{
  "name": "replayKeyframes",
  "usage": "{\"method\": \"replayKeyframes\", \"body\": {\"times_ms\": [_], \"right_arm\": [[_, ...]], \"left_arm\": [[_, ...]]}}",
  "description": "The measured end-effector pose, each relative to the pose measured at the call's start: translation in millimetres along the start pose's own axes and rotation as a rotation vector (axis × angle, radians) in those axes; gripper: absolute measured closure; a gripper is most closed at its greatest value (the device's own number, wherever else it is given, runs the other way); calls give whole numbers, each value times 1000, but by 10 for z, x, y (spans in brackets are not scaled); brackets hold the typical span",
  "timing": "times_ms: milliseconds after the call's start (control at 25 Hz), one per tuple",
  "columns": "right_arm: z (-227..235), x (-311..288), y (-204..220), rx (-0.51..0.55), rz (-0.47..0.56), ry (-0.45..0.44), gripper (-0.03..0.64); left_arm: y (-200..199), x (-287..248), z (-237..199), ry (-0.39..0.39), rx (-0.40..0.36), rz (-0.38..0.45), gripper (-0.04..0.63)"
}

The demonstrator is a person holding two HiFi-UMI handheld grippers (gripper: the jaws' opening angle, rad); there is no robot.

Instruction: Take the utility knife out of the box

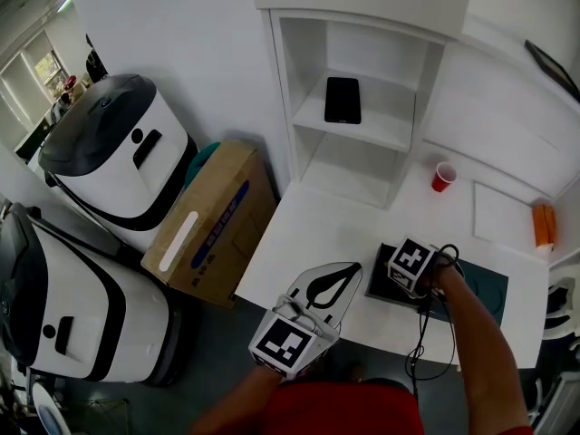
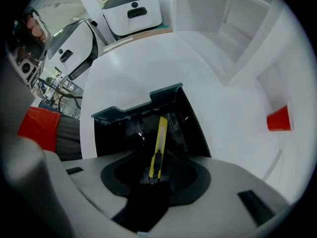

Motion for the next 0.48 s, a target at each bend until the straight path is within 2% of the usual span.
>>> {"method": "replayKeyframes", "body": {"times_ms": [280,480], "right_arm": [[-31,9,21,-7,22,4,526],[-66,22,30,-13,53,6,531]], "left_arm": [[50,-26,3,10,-13,3,586],[66,-28,12,10,-4,-2,586]]}}
Point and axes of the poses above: the fingertips, and each gripper's own axes: x backward along the fingers, z to its right, y out of its underside, the point moved 8 cm from there along x, backward along the fingers, and after that the axes turned 11 degrees about -x, right-handed, at the moved point
